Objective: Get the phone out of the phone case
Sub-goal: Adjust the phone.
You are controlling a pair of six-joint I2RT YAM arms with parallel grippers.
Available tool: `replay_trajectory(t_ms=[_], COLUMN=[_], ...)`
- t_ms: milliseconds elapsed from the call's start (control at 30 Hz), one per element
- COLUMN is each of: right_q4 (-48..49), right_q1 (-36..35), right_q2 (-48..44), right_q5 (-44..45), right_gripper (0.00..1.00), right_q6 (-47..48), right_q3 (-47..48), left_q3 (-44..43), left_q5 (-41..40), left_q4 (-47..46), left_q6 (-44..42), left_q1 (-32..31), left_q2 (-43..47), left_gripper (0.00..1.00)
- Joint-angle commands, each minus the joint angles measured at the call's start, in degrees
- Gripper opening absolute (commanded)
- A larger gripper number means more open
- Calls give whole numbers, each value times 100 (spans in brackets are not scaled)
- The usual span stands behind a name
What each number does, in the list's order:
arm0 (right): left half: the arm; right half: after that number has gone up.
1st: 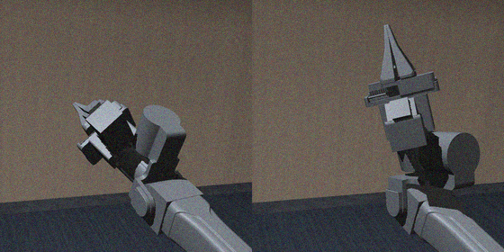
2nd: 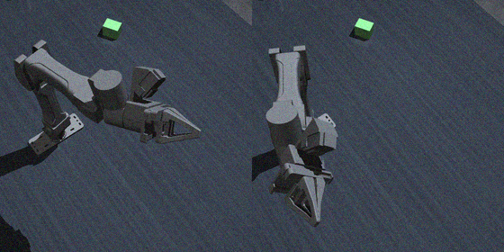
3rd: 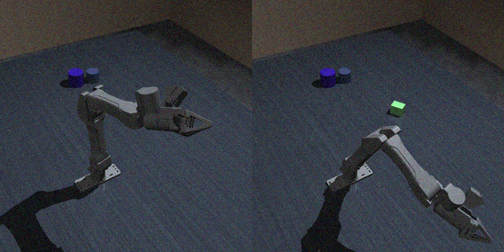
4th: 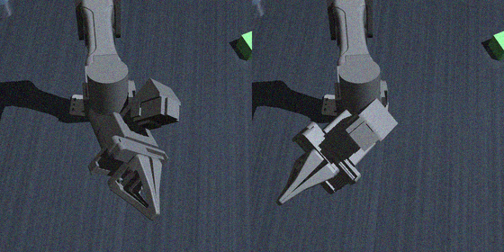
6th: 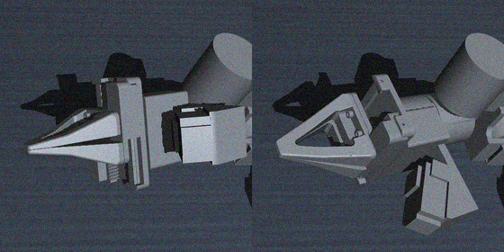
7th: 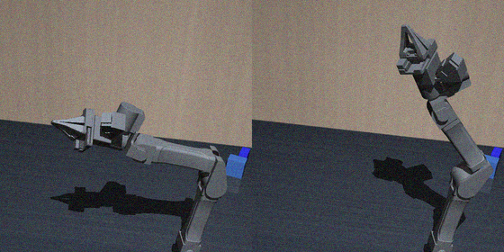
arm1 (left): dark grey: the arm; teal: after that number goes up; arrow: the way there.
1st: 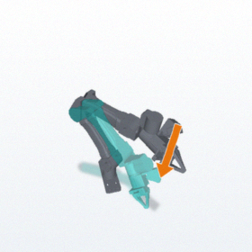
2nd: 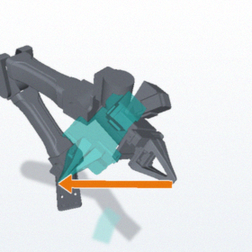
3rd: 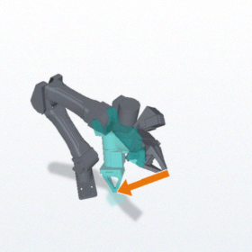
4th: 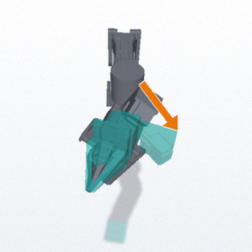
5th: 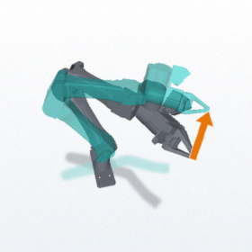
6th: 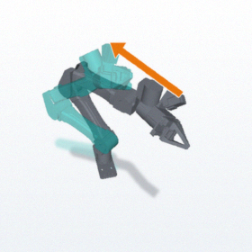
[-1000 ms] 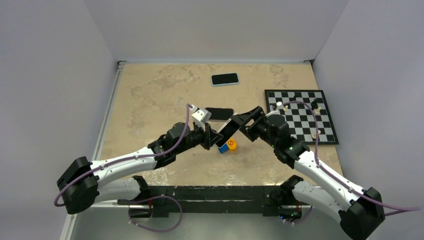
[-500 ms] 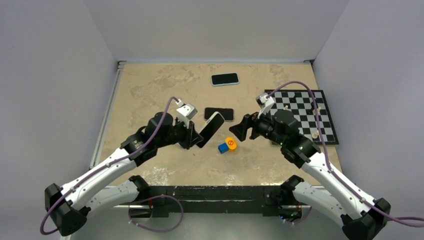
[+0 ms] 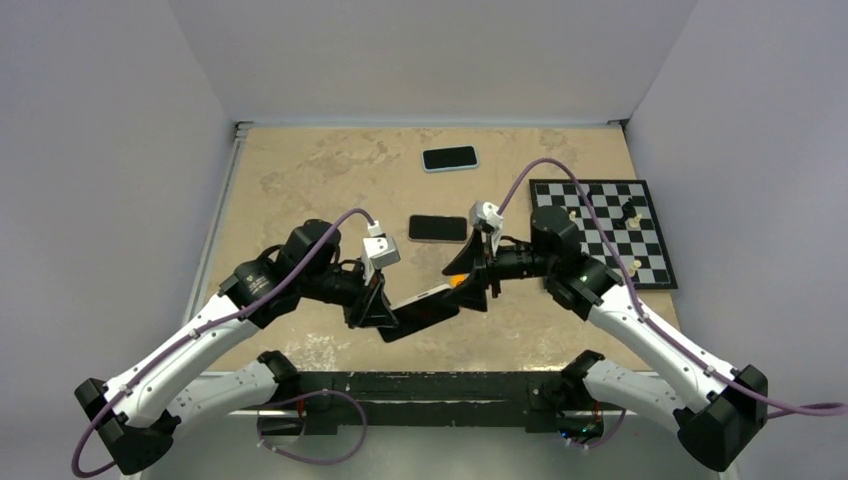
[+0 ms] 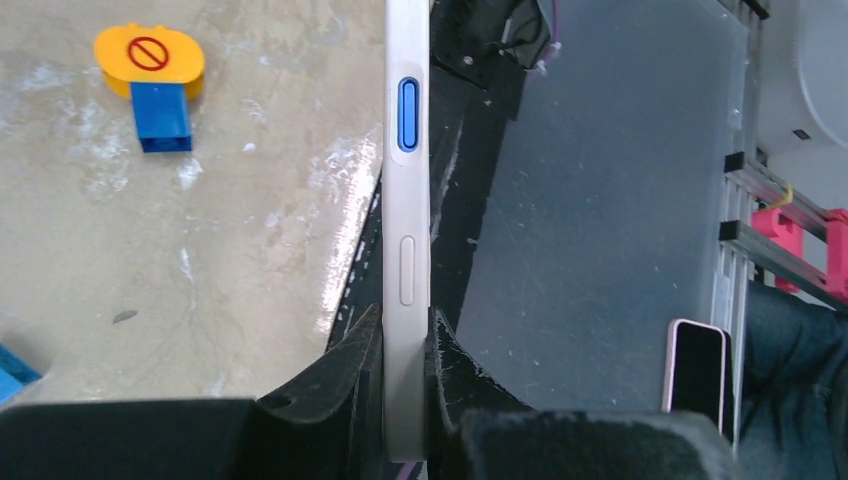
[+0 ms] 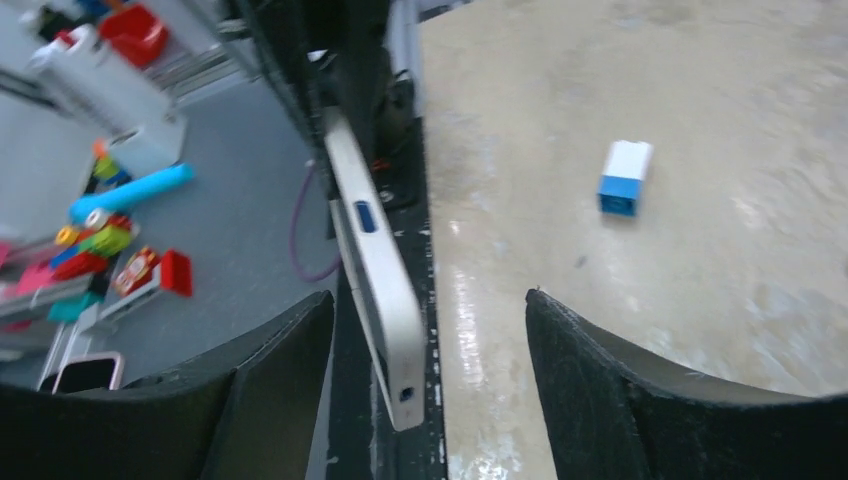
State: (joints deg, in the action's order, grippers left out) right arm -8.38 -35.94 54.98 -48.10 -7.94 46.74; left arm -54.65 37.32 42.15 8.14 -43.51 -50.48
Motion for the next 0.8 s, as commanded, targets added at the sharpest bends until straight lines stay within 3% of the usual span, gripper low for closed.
replay_trajectory(t_ms=[0,67,200,267,367,433,567,633,767], right_q4=[1073,1426,1862,2123,2435,2746,3786,4335,4954], right_q1=[-411,-561,-794,-882,-981,-993,-985,-985,-976], right_q2=[-46,58,182,217,268,175,-425,-650,-714], right_q5=[-1275,-1500,-1362,-1329,-1113,-482,1422,2018,2925], right_gripper=[69,60,53,40,0,0,0,0,0], right_q6=[-271,-504,-718,-919,-1261,-1704,-3374,-4066,-5024], right_q3=[-255,-368,-536,-590,-615,-743,-1191,-1361,-1562], left_q3=[-277,-349,-472,-525,-574,-541,-467,-197,498], left_q5=[785,768,807,786,440,-195,-1986,-2924,-4695], left_q4=[-177,-164,-150,-93,-181,-390,-880,-1321,-1596], left_q6=[-201,-207,-221,-236,-26,337,1102,1632,3324], left_q1=[8,3,10,10,27,60,86,83,85], left_q2=[3,-35,-53,-87,-1,167,748,1145,1733], left_gripper=[0,0,0,0,0,0,45,63,73])
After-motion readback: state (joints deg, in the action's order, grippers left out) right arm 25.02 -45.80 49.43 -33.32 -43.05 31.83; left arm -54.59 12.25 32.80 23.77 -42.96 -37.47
